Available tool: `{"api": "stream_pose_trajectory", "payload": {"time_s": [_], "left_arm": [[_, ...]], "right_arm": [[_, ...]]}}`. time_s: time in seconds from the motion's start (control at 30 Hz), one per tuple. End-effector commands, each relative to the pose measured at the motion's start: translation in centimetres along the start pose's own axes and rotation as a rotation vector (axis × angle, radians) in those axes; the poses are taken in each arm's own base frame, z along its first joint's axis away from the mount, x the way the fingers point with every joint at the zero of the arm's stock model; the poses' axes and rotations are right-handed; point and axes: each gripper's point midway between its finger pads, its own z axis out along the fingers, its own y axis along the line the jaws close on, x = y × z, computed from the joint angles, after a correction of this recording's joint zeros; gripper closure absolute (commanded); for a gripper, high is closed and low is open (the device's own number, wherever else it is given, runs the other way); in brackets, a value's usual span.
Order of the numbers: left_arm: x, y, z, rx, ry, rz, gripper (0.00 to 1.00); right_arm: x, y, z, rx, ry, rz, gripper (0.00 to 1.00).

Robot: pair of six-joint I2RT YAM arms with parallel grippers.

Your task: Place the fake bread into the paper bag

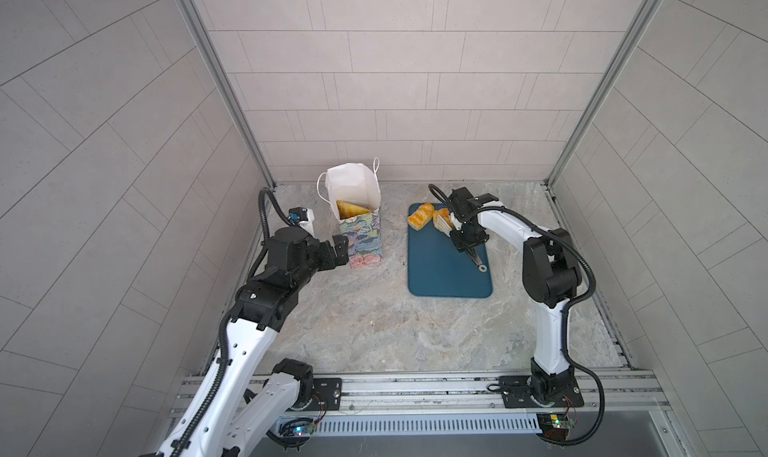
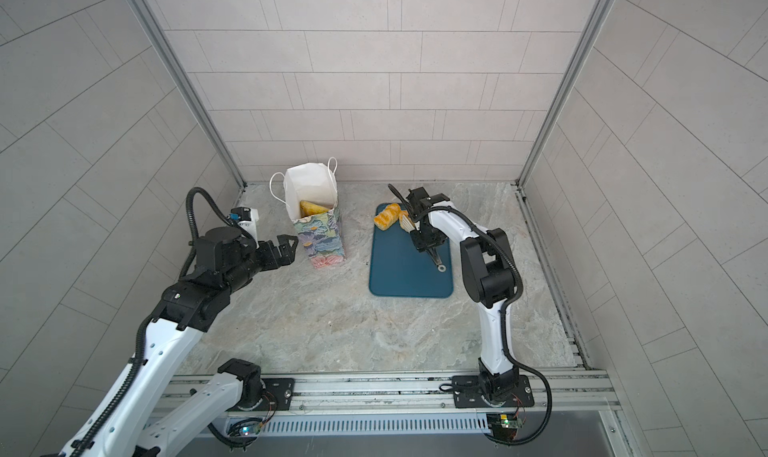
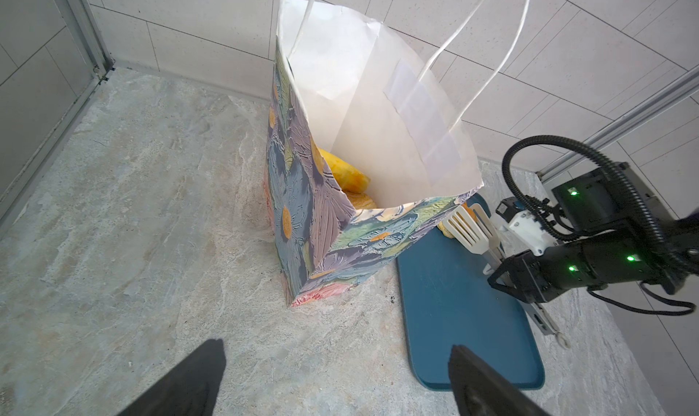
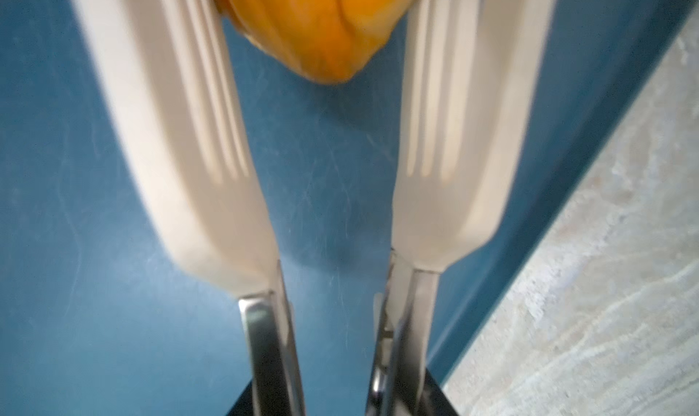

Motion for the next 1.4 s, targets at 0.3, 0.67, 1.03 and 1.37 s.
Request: {"api": "stream_pose_trajectory", "payload": {"time_s": [0.3,0.67,1.03,1.37], "left_arm": [[0.0,-0.2,-0.1,0.009,-0.009,-0.002,0.0],[-0.3,-0.4,0.0,0.015,-0.013,-0.004,0.0],[-0.2,-0.7,0.2,0.012,0.007,0.009,0.0],[-0.2,-0.9,0.5,0.003,0.011,0.024,0.0]], "right_arm": [[5.2,-1.7,-3.6,0.061,0.001,-0.007,0.54],[5.6,-1.2,-5.7,0.016,-0.105,0.025,0.54],[5.4,-0.6,-7.3,-0.041,-0.161,0.049,0.54],[5.5,-0.2,-10.3,-0.077,-0.24,0.077,0.53]]}}
